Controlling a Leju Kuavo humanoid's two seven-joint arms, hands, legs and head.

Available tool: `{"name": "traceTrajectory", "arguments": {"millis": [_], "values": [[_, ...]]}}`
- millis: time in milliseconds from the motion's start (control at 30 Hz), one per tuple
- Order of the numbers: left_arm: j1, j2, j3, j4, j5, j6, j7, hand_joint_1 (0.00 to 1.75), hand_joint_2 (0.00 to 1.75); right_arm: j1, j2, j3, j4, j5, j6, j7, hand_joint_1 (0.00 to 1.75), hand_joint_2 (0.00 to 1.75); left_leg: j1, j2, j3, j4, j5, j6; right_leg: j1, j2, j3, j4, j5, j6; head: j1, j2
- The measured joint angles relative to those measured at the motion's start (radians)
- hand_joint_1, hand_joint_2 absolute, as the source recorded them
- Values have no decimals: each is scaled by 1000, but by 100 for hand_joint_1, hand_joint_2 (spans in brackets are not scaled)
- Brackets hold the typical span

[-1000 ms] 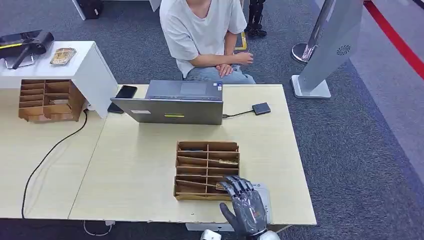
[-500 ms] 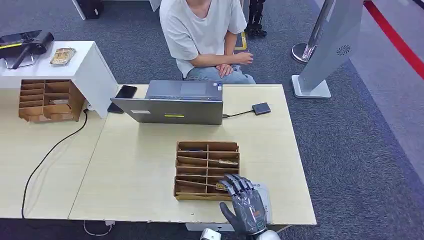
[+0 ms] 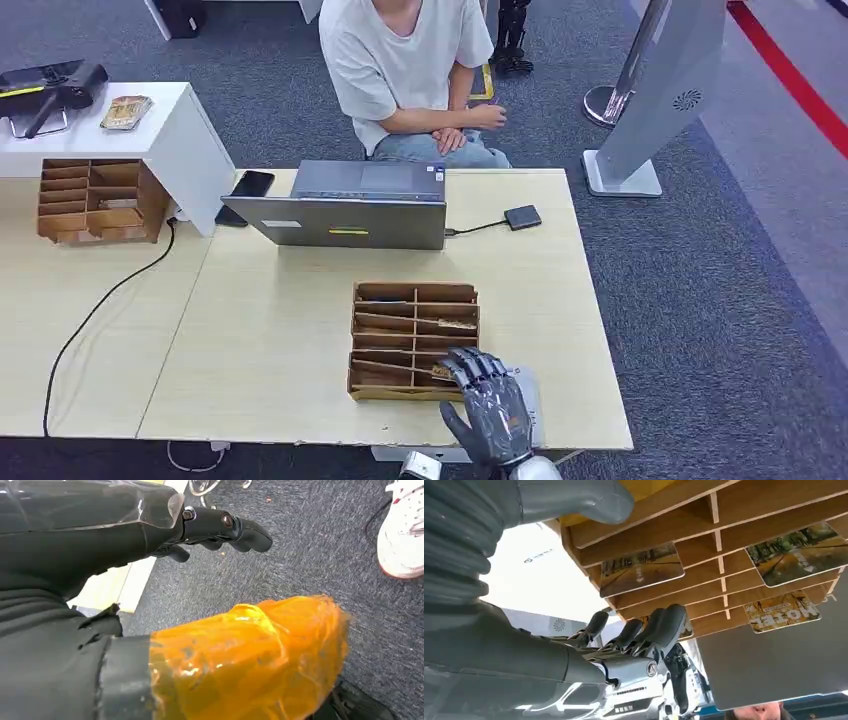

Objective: Pass the card to the sensor for recognition and then transmit it.

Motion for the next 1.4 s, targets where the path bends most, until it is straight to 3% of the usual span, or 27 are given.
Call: {"name": "traceTrajectory", "arguments": {"millis": [700,833,867,900,933,1100,1133,1400], "values": [[0,2,0,0,-1,-3,-3,0,0,-13,18,-21,39,-12,13,-12,59,175,0,0,0,0,0,0,0,0,0,0,0,0,0,0],[0,2,0,0,-1,-3,-5,0,0,-14,18,-22,42,-12,13,-13,77,175,0,0,0,0,0,0,0,0,0,0,0,0,0,0],[0,2,0,0,-1,-3,-5,0,0,-15,19,-23,43,-12,13,-15,89,175,0,0,0,0,0,0,0,0,0,0,0,0,0,0],[0,2,0,0,-1,-3,-5,0,0,-15,19,-23,44,-12,13,-19,115,175,0,0,0,0,0,0,0,0,0,0,0,0,0,0],[0,2,0,0,0,-3,-5,0,0,-15,20,-24,44,-12,13,-20,129,175,0,0,0,0,0,0,0,0,0,0,0,0,0,0],[0,2,0,0,0,-3,-5,0,0,-16,20,-24,44,-12,13,-21,129,175,0,0,0,0,0,0,0,0,0,0,0,0,0,0],[0,2,0,0,0,-3,-6,0,0,-20,22,-26,44,-12,13,-23,140,175,0,0,0,0,0,0,0,0,0,0,0,0,0,0],[0,2,0,0,5,-3,-8,0,0,-28,28,-29,45,-13,13,-31,140,175,0,0,0,0,0,0,0,0,0,0,0,0,0,0]]}}
